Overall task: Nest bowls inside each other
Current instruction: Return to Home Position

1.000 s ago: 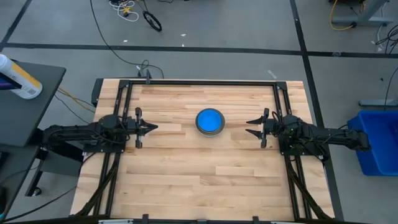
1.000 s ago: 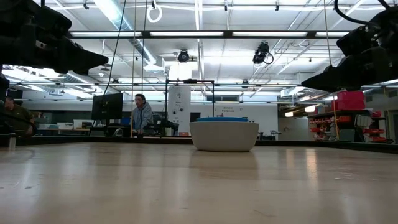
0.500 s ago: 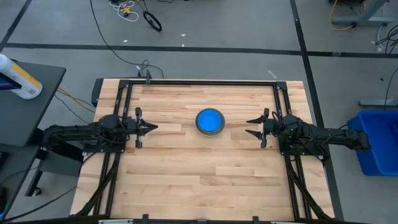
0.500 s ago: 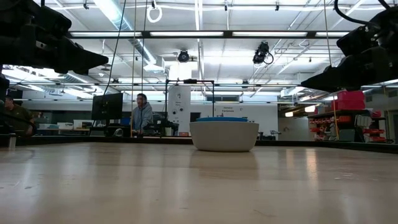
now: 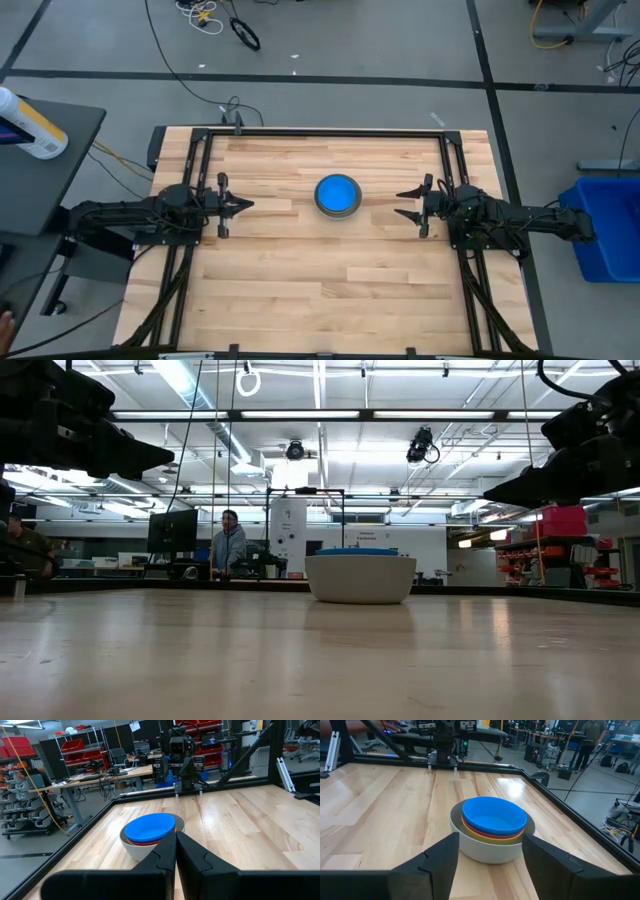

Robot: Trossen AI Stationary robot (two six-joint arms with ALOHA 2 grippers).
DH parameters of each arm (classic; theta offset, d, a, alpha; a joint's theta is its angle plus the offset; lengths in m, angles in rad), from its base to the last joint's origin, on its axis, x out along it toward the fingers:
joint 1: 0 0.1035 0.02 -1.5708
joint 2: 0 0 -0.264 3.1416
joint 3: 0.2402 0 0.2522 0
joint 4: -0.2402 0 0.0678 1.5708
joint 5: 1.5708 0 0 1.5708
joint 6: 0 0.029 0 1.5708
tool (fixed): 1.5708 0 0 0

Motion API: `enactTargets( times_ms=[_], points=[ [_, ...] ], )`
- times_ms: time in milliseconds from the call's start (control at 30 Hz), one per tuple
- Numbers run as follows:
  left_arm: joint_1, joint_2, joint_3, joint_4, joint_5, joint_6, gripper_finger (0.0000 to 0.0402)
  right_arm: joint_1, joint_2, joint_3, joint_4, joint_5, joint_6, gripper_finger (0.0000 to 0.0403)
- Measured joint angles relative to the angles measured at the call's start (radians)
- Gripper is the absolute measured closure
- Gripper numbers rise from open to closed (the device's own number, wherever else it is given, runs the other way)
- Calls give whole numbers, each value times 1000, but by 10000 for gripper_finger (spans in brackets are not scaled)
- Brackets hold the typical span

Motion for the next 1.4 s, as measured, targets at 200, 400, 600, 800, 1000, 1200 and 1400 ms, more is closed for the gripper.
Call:
enactTargets(
  times_ms=[200,400,600,800,1000,1200,1400],
  points=[
    [0,0,0,0,0,0,386,0,0,0,0,0,0,170],
    [0,0,0,0,0,0,386,0,0,0,0,0,0,162],
    [0,0,0,0,0,0,386,0,0,0,0,0,0,151],
    [0,0,0,0,0,0,386,0,0,0,0,0,0,142],
    [0,0,0,0,0,0,386,0,0,0,0,0,0,136],
    [0,0,0,0,0,0,386,0,0,0,0,0,0,130],
    [0,0,0,0,0,0,386,0,0,0,0,0,0,128]
  ],
)
